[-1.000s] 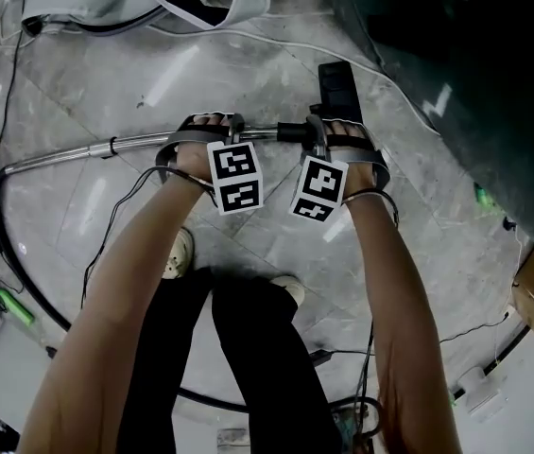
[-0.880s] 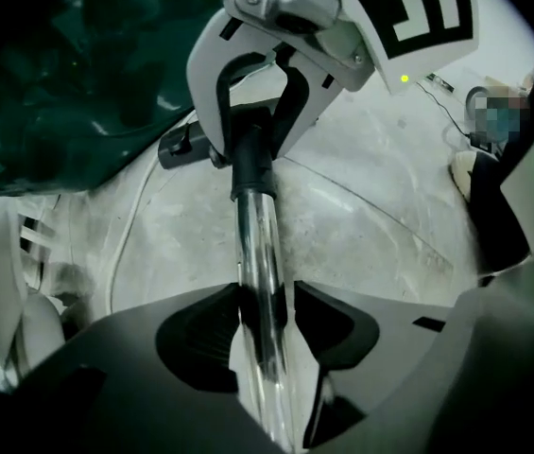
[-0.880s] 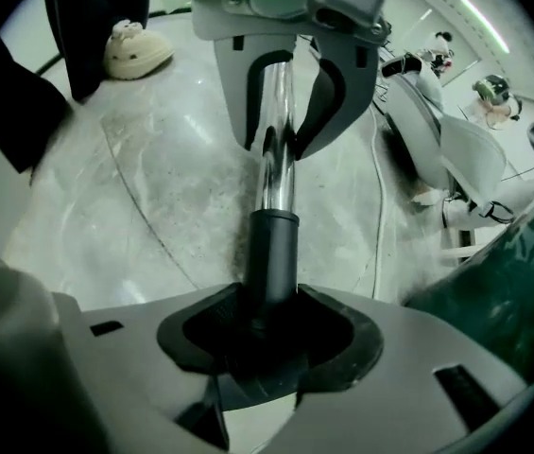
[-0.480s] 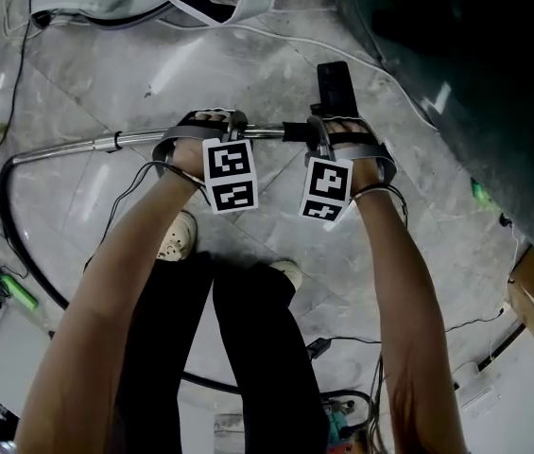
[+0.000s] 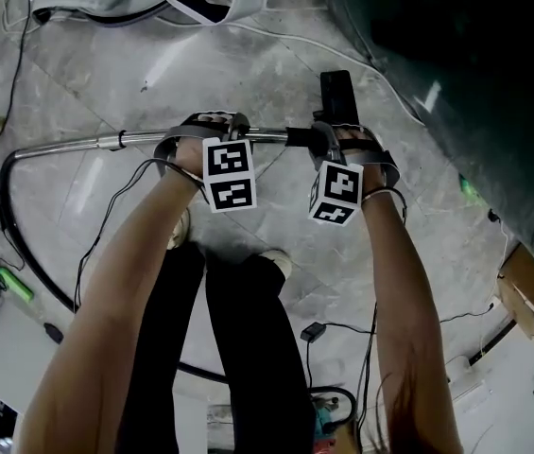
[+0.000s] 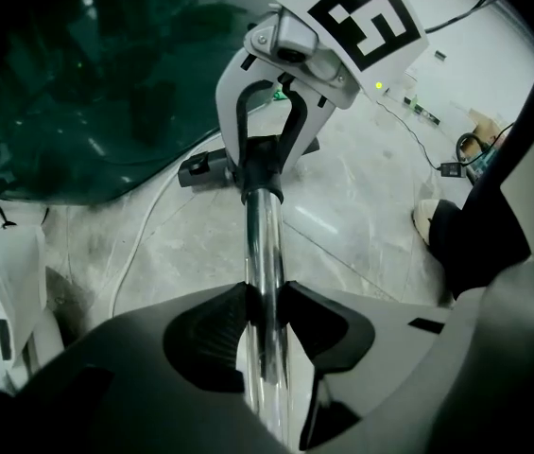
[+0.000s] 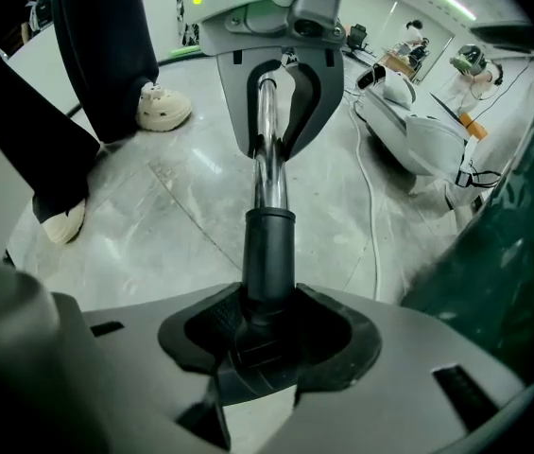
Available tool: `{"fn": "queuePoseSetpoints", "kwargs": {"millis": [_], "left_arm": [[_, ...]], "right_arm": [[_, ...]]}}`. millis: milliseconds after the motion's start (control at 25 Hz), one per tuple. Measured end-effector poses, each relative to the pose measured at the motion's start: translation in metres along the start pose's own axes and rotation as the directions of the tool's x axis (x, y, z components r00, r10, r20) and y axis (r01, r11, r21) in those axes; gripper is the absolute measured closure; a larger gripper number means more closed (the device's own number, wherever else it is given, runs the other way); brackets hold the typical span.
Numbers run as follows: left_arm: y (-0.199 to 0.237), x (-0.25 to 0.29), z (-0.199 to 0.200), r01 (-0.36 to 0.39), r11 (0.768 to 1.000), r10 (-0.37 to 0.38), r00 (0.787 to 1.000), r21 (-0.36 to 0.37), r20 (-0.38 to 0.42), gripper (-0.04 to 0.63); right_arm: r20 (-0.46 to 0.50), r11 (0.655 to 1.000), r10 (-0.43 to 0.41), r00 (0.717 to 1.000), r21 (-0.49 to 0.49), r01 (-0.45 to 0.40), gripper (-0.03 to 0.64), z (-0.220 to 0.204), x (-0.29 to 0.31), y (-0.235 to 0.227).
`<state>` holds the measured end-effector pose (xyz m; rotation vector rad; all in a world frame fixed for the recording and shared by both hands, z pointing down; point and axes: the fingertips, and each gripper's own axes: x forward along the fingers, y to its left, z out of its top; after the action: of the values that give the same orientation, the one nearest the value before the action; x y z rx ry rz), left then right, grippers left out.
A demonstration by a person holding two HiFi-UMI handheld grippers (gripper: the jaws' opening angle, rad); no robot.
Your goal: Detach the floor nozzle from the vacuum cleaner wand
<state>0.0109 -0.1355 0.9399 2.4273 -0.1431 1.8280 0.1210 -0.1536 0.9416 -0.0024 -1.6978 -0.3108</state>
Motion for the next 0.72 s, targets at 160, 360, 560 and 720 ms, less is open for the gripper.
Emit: {"fn": "queuePoseSetpoints", "kwargs": {"millis": [160, 360, 560, 720], "left_arm": [[-0.006, 0.005, 0.008, 0.021, 0.999, -0.020, 1.000, 0.026, -0.014, 0.451], [-0.013, 0.009, 0.006, 0.035, 0.998, -0.033, 0.999, 0.058, -0.035, 0.451], [-0.019, 0.010, 0.002, 0.059, 0.990, -0.051, 0.997, 0.125, -0.064, 0.451], [-0.021, 0.009, 0.001, 0.075, 0.987, -0.066, 0.996, 0.140, -0.068, 0.451]], "right_arm": [[-0.025, 0.999, 0.048, 0.999, 0.017, -0.047, 0.433, -0.011, 0.000, 0.008], [-0.039, 0.995, 0.097, 0.994, 0.033, -0.096, 0.433, -0.012, 0.003, 0.016], [-0.047, 0.995, 0.101, 0.994, -0.008, -0.101, 0.436, -0.012, 0.003, 0.021], [-0.038, 0.995, 0.098, 0.994, 0.007, -0.098, 0.437, -0.014, 0.003, 0.023]]}}
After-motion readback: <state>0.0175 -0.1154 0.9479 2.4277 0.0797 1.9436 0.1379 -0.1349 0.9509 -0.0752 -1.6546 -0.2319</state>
